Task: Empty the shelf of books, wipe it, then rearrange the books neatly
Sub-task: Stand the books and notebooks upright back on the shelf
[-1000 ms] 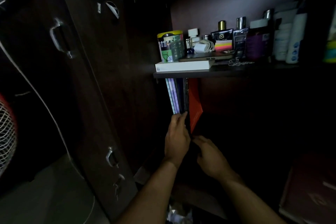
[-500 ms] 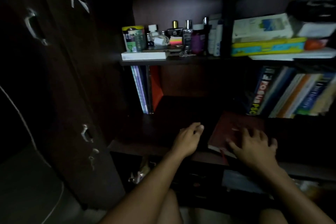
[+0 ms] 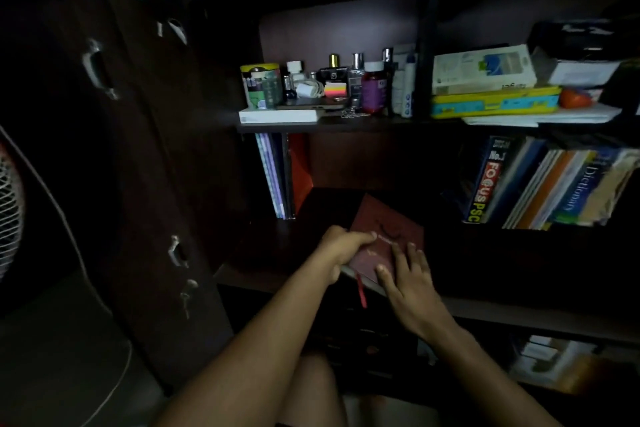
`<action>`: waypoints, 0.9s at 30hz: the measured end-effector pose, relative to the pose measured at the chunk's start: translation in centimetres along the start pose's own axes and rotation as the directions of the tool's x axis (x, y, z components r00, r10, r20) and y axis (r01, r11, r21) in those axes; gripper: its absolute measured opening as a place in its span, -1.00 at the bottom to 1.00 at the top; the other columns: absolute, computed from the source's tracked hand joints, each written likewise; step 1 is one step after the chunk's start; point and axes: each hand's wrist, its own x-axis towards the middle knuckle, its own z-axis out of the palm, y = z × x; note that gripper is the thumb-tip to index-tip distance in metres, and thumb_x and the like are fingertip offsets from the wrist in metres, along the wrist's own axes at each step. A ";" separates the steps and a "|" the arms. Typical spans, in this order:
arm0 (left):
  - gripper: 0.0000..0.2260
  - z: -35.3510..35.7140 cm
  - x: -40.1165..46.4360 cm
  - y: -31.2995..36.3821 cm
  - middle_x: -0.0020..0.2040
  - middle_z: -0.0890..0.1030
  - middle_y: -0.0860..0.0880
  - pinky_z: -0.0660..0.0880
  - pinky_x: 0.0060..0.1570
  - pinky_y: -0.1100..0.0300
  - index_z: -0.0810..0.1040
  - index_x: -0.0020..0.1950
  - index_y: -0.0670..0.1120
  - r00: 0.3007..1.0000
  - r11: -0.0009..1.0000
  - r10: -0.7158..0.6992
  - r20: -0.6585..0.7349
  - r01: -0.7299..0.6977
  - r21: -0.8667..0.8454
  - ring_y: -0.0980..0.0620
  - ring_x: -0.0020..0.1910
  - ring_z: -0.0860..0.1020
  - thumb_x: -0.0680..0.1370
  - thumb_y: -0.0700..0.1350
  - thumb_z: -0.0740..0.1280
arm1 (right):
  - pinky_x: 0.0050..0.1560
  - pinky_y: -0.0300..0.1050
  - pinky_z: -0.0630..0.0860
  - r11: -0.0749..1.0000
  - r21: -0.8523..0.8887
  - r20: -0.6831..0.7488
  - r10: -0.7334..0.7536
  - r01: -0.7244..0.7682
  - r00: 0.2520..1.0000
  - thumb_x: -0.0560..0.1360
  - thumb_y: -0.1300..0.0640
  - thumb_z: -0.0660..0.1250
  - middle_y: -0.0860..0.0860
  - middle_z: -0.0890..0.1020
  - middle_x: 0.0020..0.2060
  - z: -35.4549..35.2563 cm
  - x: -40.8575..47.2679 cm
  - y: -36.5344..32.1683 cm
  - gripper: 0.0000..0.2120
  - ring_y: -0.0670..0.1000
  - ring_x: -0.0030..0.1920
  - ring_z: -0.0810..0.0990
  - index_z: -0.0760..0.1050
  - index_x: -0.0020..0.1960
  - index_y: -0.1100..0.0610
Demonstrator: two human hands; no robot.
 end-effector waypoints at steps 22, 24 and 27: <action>-0.28 11.3 2.1 -2.3 0.60 0.14 0.14 0.26 0.52 0.06 -0.19 0.57 0.39 0.852 0.886 0.430 0.300 -0.462 0.042 0.10 0.54 0.25 0.67 0.02 0.27 | 0.24 -0.45 0.38 0.981 0.186 0.000 -0.055 0.054 0.999 0.48 0.23 0.39 -0.17 0.42 0.36 -6.7 3.2 5.7 -0.16 -0.18 0.35 0.47 -0.03 0.55 -0.14; -0.27 11.9 4.3 -2.4 0.64 0.06 0.10 0.18 0.56 0.02 -0.21 0.59 0.32 0.838 0.882 0.410 0.361 -0.465 0.076 0.06 0.58 0.16 0.63 0.19 0.26 | 0.28 -0.45 0.34 0.982 0.189 -0.063 -0.020 0.032 0.998 0.53 0.19 0.35 -0.20 0.39 0.38 -6.8 4.0 6.6 -0.25 -0.20 0.38 0.43 0.01 0.51 -0.22; -0.09 12.8 7.5 -1.8 0.66 0.04 0.08 0.14 0.57 -0.06 -0.21 0.60 0.28 0.845 0.889 0.378 0.379 -0.446 0.108 0.04 0.60 0.12 0.40 0.52 0.17 | 0.35 -0.42 0.30 0.986 0.167 -0.113 0.002 0.017 0.994 0.57 0.07 0.32 -0.33 0.37 0.37 -7.6 5.6 7.4 -0.34 -0.35 0.39 0.36 0.03 0.46 -0.36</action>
